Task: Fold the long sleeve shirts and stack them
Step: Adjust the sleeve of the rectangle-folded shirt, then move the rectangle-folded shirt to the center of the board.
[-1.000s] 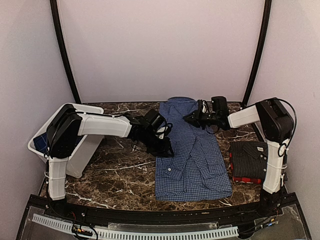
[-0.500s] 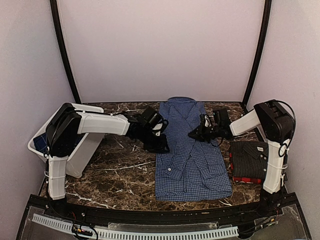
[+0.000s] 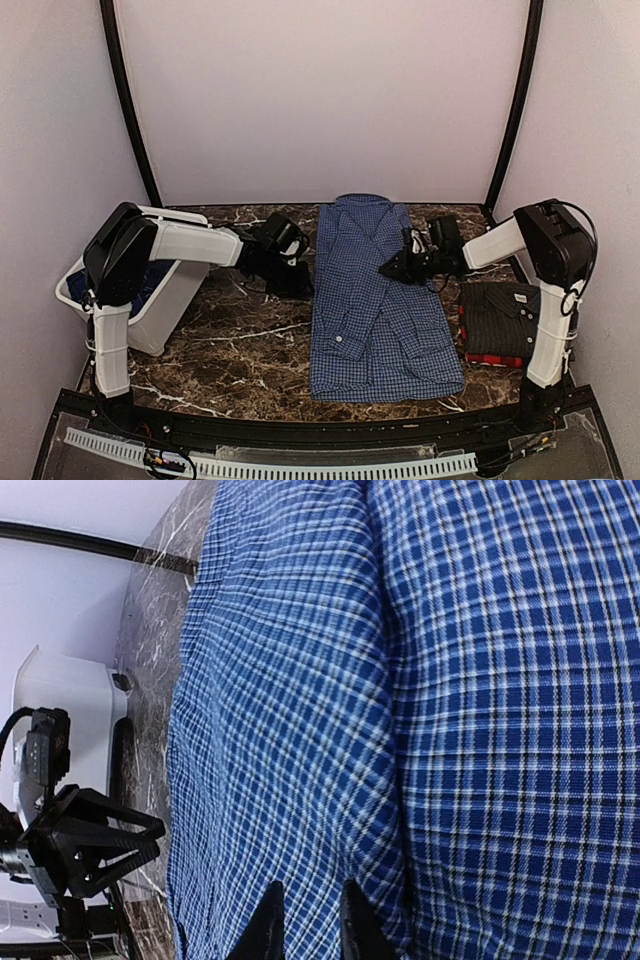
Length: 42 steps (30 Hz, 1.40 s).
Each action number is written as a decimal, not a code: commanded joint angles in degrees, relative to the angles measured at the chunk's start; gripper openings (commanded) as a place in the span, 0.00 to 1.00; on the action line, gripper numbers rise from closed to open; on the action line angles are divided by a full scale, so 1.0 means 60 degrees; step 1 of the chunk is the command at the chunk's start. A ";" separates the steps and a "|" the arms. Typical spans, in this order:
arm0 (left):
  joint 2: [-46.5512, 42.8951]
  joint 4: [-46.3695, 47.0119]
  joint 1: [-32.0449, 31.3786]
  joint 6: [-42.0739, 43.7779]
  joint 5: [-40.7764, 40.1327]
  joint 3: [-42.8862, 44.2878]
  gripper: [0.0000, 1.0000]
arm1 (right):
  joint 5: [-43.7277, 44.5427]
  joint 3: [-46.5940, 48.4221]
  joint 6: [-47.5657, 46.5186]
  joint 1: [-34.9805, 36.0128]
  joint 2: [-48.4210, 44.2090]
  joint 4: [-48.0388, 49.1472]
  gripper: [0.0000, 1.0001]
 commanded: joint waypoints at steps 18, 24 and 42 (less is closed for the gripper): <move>0.0892 0.0089 -0.0012 -0.0034 -0.0036 0.1047 0.23 | 0.2124 -0.0160 -0.1591 0.0131 -0.5070 -0.1731 0.33; 0.1043 0.0361 -0.0012 -0.0256 0.0426 0.0997 0.16 | 0.3019 -0.0445 -0.1780 0.0419 -0.6333 -0.1658 0.36; 0.0003 -0.0134 0.0572 -0.0213 -0.0494 -0.0311 0.00 | 0.4230 -0.0306 -0.2362 0.1473 -0.7251 -0.1974 0.60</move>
